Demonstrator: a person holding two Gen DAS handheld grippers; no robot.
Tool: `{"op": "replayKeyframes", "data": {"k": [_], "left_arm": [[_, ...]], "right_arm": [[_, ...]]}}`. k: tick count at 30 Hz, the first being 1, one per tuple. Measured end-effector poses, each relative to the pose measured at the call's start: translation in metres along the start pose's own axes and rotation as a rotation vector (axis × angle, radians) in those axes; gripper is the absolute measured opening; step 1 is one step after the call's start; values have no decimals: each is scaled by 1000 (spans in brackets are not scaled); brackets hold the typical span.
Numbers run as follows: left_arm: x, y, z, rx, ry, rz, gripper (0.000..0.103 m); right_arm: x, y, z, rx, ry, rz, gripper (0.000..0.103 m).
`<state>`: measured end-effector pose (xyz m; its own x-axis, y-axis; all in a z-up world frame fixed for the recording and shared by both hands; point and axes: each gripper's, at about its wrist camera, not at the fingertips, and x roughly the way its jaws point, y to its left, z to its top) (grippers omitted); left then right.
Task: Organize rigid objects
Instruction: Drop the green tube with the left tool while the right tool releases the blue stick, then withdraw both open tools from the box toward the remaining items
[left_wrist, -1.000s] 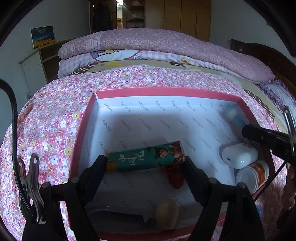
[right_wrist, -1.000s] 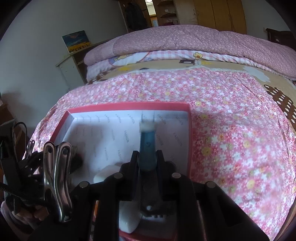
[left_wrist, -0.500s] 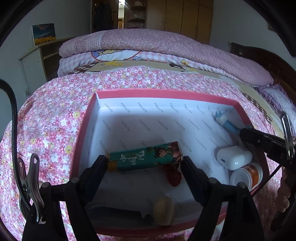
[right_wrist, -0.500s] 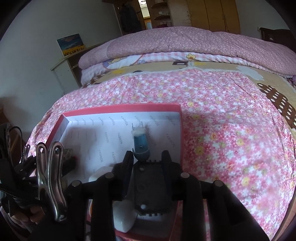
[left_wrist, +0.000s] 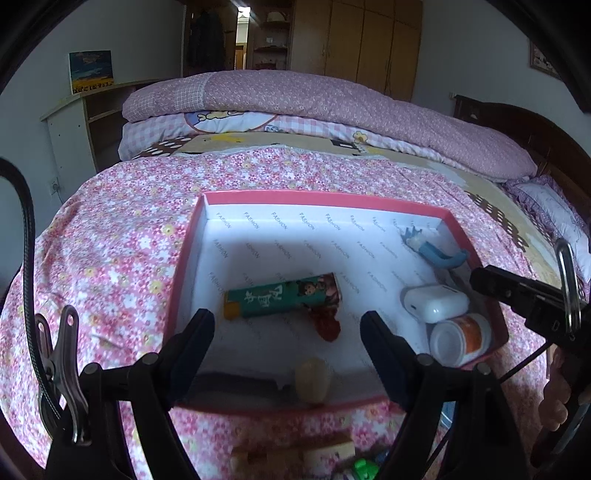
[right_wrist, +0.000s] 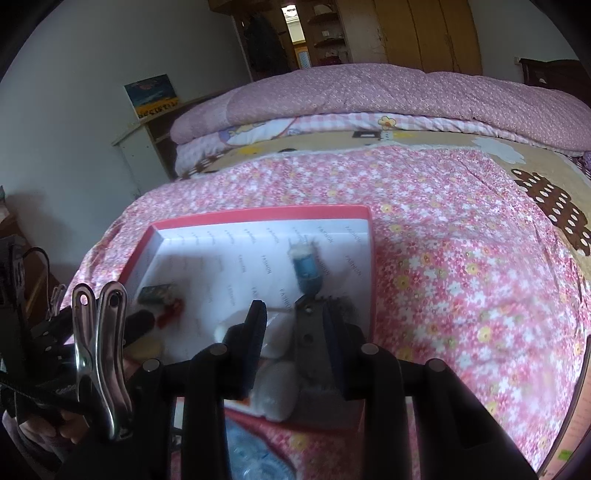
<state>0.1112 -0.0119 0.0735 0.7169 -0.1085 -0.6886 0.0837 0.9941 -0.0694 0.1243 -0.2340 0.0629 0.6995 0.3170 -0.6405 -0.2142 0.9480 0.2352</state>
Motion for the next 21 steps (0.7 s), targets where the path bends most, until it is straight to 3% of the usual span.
{"op": "replayKeyframes", "data": {"k": [21], "left_arm": [[-46,17,-51,-42,11,14,85]], "right_arm": [[-49,33,-71,-60,-13,32,33]]}}
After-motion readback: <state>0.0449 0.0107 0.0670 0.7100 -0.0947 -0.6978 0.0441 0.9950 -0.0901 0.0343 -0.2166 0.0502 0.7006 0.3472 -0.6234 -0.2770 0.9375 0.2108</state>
